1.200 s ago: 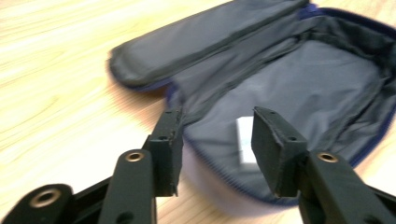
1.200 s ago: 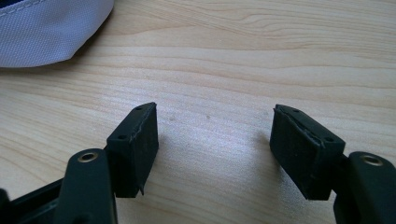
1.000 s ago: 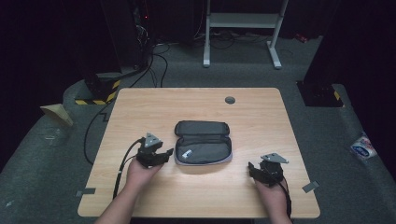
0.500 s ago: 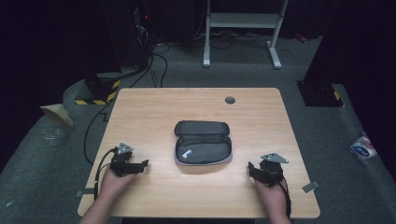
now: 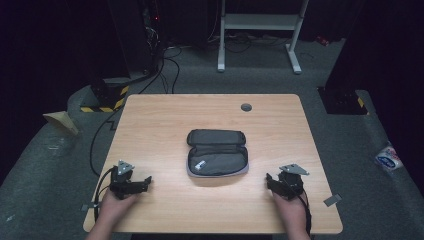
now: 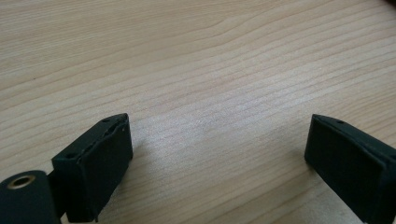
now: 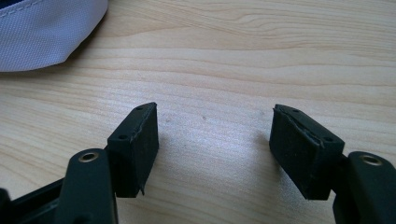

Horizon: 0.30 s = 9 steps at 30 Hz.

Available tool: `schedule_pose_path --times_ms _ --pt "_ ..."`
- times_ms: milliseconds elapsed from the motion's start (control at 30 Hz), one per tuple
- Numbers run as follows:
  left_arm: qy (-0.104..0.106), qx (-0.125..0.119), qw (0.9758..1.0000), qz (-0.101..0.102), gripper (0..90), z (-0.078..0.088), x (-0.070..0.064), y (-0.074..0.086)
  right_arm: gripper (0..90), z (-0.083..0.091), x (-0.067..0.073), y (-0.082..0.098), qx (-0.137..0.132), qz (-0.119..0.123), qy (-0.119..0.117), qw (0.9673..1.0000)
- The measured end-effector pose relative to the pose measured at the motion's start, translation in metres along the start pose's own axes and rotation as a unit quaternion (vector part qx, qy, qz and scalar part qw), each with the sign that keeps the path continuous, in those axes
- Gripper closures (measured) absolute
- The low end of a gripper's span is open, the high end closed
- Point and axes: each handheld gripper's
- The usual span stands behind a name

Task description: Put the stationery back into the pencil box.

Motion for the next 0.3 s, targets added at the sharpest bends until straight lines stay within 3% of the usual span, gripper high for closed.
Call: schedule_pose_path --times_ms 300 --pt "0.003 -0.003 1.0 -0.003 10.1 -0.0008 -0.0001 -0.0009 32.6 0.0005 0.0001 0.0007 -0.001 -0.002 0.003 1.0"
Point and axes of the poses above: each handheld gripper's, and its own axes: z roughly backward along the jaws, y roughly out of its underside, x roughly to its left, and after that the axes turned 8 degrees about -y, right-handed
